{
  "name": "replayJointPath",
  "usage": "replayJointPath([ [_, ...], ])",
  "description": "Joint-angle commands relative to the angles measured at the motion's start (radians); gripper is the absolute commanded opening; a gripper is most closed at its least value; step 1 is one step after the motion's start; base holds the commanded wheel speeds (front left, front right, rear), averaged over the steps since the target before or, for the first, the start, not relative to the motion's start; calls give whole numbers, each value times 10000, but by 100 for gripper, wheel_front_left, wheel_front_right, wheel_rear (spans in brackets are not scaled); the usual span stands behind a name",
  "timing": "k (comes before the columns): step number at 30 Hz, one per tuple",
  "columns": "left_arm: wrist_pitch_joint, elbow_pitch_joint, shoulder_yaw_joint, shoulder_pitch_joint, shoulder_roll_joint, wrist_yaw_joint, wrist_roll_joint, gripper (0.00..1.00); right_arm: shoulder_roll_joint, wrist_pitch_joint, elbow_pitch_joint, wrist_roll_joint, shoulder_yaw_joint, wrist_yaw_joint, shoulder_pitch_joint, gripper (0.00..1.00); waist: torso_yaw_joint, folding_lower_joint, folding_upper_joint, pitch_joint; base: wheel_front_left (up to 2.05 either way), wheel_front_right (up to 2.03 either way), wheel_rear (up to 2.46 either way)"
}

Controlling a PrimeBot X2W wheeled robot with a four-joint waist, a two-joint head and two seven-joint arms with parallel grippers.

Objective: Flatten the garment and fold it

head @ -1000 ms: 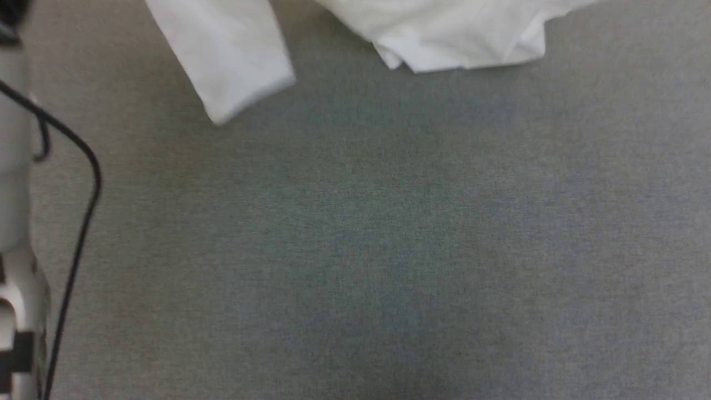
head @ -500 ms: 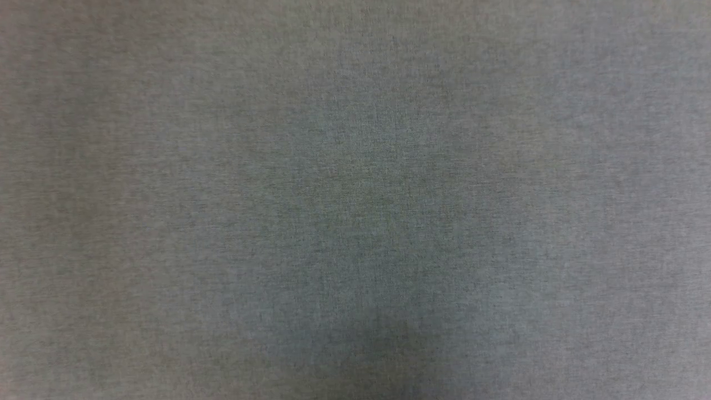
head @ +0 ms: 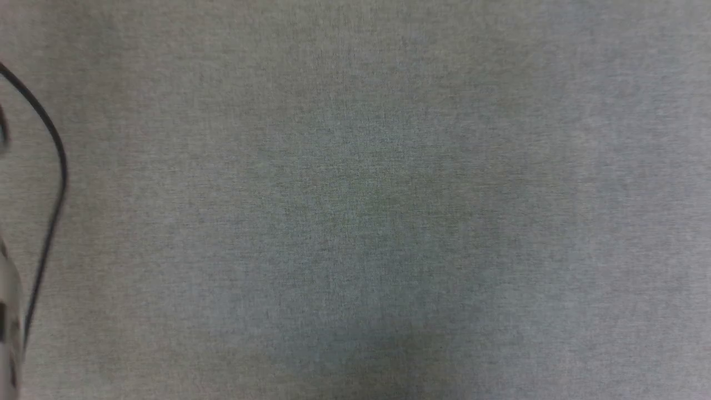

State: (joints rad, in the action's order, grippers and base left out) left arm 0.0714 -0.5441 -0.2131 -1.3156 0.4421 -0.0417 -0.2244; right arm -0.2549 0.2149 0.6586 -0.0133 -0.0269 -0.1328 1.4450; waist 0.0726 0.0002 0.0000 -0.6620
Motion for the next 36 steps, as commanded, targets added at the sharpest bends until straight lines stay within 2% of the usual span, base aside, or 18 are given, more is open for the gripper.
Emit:
replayJointPath([
  [1, 145, -117, -7, 508, 217, -68, -111, 0, -140, 110, 68, 309, -148, 21, -534, 0, 14, -2, 0, 464, 0, 0, 0],
  [5, 773, -262, -107, 2117, 173, -289, -587, 0, -352, 681, -141, 1286, -729, 21, -2227, 0, -60, -2, 0, 1228, 0, 0, 0],
  [11, 2017, 263, -360, 4951, -17, -601, -1591, 0, -807, 1892, -1444, 2728, -1234, 21, -5349, 0, -167, -2, 0, 2492, 0, 0, 0],
  [15, 2970, 1093, -455, 6949, -218, -671, -2427, 0, -1031, 2563, -2849, 3252, -844, 21, -7563, 0, -250, -2, 0, 3268, 0, 0, 0],
  [18, 3584, 1950, -416, 8387, -266, -614, -3005, 0, -964, 2976, -3994, 3274, -132, 21, -9134, 0, -307, -2, 0, 3724, 0, 0, 0],
  [23, 4260, 3413, -270, 10302, -219, -127, -3548, 0, -202, 3605, -5768, 3148, 1315, 21, -11240, 0, -412, -2, 0, 4254, 0, 0, 0],
  [28, 4727, 4661, -63, 12029, -285, 465, -4072, 0, 1161, 3939, -7276, 2957, 2606, 21, -12904, 0, -477, -2, 0, 4643, 0, 0, 0],
  [32, 4894, 5360, -7, 13135, -359, 805, -4318, 0, 1862, 3960, -7894, 2934, 3451, 21, -13901, 0, -536, -2, 0, 4882, 0, 0, 0],
  [36, 4978, 5753, -90, 13956, -471, 975, -4482, 0, 2031, 3935, -7901, 2849, 3968, 21, -14741, 0, -587, -2, 0, 5101, 0, 0, 0],
])
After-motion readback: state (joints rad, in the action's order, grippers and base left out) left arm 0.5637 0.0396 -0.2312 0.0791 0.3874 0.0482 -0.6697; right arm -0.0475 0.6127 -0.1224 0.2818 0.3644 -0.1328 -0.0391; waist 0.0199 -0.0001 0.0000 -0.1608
